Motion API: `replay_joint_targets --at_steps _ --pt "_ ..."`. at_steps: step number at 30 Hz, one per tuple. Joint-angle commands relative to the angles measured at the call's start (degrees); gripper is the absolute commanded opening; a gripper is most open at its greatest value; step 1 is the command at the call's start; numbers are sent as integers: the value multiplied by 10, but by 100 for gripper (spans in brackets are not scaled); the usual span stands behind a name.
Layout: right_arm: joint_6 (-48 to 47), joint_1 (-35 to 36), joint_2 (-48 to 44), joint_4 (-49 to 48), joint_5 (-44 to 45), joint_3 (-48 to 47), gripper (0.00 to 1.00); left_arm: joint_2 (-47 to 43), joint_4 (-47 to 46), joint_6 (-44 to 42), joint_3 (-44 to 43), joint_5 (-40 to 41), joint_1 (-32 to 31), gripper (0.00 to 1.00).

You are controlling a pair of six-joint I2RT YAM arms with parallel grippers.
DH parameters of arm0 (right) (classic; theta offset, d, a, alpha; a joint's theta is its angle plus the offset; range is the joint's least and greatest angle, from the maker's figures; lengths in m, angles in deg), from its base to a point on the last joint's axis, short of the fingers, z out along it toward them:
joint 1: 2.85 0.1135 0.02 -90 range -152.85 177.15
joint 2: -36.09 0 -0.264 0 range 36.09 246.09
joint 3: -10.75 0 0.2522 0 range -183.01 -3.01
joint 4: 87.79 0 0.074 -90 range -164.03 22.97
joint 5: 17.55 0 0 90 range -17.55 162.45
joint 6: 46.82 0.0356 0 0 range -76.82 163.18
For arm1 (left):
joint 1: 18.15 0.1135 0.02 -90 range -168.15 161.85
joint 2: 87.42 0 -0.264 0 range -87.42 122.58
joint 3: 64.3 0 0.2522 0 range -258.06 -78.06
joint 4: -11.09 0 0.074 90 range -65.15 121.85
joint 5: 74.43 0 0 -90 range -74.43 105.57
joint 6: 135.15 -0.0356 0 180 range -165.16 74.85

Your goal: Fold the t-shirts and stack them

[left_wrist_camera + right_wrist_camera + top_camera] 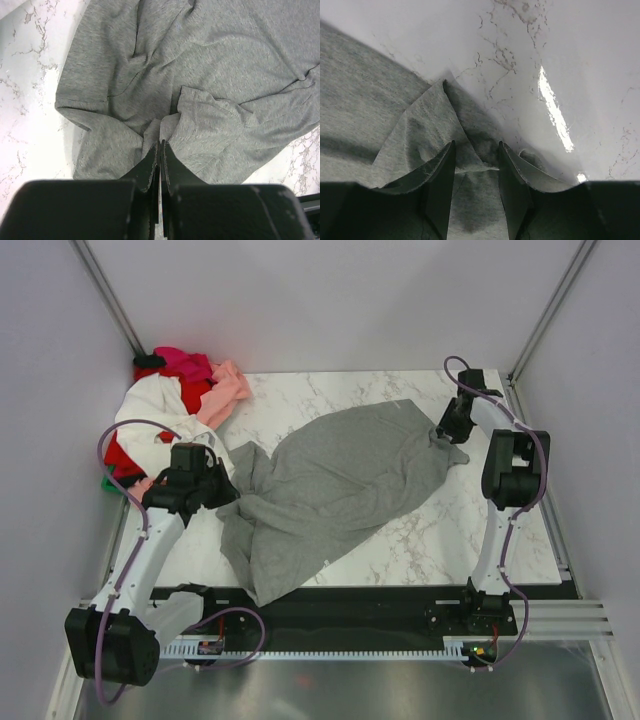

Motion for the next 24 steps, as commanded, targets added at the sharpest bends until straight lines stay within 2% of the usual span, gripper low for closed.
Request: replay_joint_targets --at_steps 1,14,19,24 --pt "-12 9 -40 -9 21 -16 48 3 -20 -23 -2 4 2 2" --pt "-37 32 -52 10 84 -30 48 3 -21 -24 -2 4 2 2" --pt "-37 34 -49 12 83 -25 48 4 -21 -23 -2 4 2 2" --pt "-32 31 -44 11 97 -21 42 6 -22 -23 -2 2 2 2"
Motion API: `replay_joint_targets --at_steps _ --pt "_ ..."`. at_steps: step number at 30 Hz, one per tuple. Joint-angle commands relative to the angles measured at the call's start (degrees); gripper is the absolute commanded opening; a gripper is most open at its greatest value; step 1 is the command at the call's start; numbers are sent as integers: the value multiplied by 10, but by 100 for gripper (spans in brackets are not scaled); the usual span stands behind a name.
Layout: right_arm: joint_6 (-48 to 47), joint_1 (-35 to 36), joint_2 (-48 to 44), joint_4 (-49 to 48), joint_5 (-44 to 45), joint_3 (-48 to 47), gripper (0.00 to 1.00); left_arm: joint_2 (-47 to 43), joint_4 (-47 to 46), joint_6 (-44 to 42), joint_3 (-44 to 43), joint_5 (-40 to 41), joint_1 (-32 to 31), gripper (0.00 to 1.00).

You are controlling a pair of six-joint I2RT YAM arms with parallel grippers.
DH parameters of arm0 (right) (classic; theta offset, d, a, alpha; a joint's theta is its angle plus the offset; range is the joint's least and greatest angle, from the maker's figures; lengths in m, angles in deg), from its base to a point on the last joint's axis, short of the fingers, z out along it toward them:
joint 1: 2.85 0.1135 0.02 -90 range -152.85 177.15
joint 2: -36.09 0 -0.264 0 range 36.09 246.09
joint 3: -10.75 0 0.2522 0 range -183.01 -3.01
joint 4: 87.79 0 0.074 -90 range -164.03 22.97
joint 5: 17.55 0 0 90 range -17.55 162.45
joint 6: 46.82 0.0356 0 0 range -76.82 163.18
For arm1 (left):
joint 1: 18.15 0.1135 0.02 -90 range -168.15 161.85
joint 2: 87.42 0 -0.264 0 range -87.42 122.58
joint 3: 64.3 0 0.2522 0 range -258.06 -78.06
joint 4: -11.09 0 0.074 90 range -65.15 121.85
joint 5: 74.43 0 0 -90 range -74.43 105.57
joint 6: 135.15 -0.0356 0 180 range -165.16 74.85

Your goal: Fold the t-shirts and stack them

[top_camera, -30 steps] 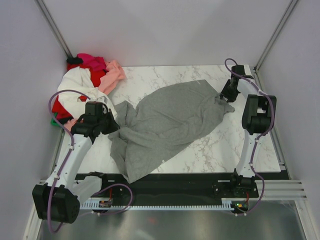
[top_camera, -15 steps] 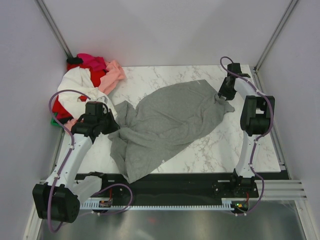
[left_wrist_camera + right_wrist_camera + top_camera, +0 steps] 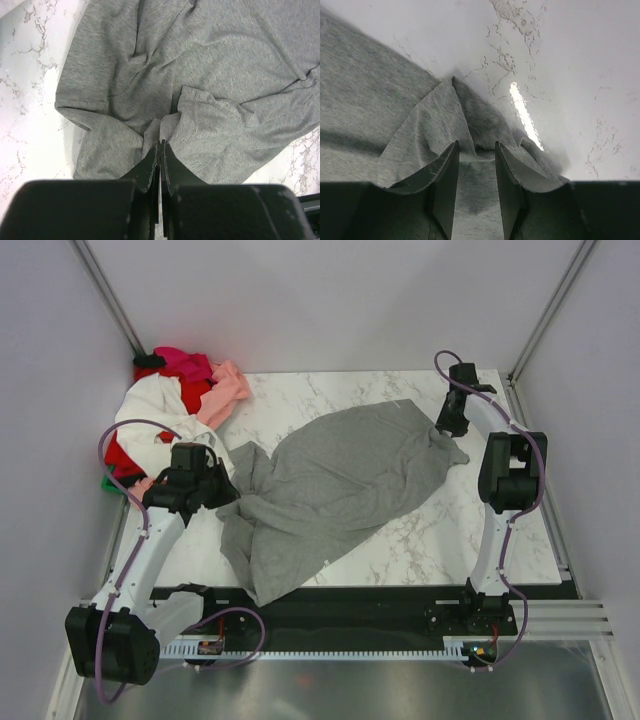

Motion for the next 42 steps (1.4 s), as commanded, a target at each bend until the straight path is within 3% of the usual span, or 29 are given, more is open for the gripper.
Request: replay_joint_targets --at_steps 1,16,20,42 --pt "-2 -4 -19 1 17 -15 41 1 -21 -23 -2 3 2 2" --pt "6 -4 -29 -25 -8 36 17 5 -23 -24 -2 2 2 2" --pt "7 -4 -29 -29 -10 38 0 5 -23 -23 -2 2 1 2" --pt "14 -5 -170 -30 -3 45 0 0 -24 -23 -1 3 1 2"
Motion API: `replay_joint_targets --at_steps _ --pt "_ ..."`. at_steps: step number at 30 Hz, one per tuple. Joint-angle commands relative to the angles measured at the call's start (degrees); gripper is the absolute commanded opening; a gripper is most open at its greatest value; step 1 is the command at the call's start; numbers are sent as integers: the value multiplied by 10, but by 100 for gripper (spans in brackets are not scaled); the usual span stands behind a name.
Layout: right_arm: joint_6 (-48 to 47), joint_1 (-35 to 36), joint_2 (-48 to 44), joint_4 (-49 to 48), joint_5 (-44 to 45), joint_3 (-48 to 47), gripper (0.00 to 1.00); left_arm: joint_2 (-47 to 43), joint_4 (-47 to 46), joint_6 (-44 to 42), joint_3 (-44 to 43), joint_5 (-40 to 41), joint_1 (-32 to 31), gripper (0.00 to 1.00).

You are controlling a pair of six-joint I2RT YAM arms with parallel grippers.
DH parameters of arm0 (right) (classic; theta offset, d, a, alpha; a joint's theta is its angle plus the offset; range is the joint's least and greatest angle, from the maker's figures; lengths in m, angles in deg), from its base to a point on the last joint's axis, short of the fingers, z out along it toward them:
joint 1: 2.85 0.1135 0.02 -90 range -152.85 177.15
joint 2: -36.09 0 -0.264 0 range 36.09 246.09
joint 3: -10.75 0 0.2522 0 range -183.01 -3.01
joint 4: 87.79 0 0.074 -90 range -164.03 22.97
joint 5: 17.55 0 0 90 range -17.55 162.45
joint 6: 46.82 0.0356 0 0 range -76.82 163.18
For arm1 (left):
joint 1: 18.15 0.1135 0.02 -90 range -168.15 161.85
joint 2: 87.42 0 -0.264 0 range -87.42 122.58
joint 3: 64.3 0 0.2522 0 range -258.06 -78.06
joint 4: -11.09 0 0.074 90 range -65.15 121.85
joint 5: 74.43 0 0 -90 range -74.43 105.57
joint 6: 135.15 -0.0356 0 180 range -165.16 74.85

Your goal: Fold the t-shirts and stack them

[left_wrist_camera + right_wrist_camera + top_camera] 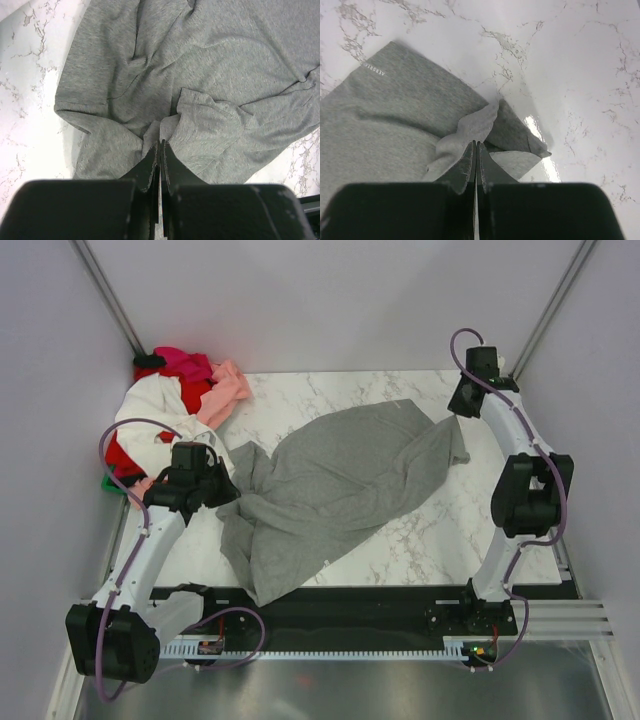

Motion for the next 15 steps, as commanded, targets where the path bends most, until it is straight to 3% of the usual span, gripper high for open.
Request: replay_joint_targets --at_steps 1,6,13,14,15 --pt "11 -6 -41 -13 -4 9 0 -5 -16 -23 -2 3 1 2" --pt "36 -21 -86 -29 -53 48 0 -16 -16 -22 1 5 1 2" --pt "26 -22 -80 -27 -69 112 0 -16 -18 -21 0 3 1 2" --pt "22 -23 -64 -24 -70 114 22 -17 -17 -22 1 3 1 2" --pt "18 -22 -57 -24 -72 114 53 -17 -17 -22 1 2 1 2"
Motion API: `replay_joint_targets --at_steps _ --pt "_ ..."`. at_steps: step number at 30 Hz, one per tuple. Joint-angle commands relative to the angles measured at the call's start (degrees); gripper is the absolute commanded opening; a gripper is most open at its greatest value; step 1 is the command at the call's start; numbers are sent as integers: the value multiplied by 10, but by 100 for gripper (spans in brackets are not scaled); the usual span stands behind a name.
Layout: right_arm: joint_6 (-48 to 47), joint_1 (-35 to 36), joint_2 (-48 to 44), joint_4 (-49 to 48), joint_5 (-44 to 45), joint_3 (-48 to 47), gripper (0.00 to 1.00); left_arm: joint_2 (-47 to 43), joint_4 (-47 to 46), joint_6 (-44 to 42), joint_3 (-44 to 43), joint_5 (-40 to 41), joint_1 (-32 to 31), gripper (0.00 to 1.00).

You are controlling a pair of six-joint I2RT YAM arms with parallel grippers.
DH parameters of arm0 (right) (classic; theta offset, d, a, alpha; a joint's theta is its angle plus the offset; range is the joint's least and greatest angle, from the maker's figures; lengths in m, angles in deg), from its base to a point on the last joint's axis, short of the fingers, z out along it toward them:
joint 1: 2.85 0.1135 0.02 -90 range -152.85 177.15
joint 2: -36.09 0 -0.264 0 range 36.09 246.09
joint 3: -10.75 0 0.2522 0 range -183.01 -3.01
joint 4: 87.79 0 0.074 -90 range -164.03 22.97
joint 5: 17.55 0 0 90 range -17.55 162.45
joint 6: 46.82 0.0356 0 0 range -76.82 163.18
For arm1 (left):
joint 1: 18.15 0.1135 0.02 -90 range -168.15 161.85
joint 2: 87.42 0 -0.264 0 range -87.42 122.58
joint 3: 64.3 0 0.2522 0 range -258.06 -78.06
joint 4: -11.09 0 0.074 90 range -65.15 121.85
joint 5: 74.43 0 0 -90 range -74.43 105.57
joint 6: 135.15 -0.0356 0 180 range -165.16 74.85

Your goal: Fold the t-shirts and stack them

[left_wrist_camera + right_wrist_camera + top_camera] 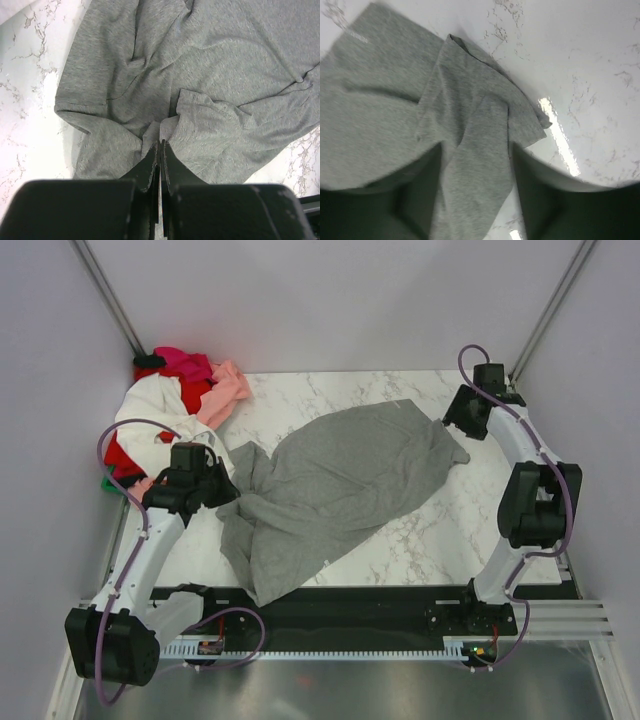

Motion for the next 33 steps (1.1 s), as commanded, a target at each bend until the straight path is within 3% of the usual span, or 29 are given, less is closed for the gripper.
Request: replay_joint_targets --at_steps 1,3,6,17,26,33 --pt "-13 2 24 -9 -11 10 79 -8 -17 -21 0 0 1 2" --pt "-12 2 43 -18 -2 -1 86 -5 -17 -22 0 -1 2 2" --pt "-11 1 87 -21 9 -39 82 -4 -17 -22 0 -2 1 2" --pt "-8 1 213 -20 24 -122 51 2 -18 -23 0 -3 1 2" --pt "-10 0 237 -21 31 -139 29 4 -18 -23 0 -4 1 2" --pt "-13 0 199 -11 39 -121 28 3 -17 -24 1 -3 1 2"
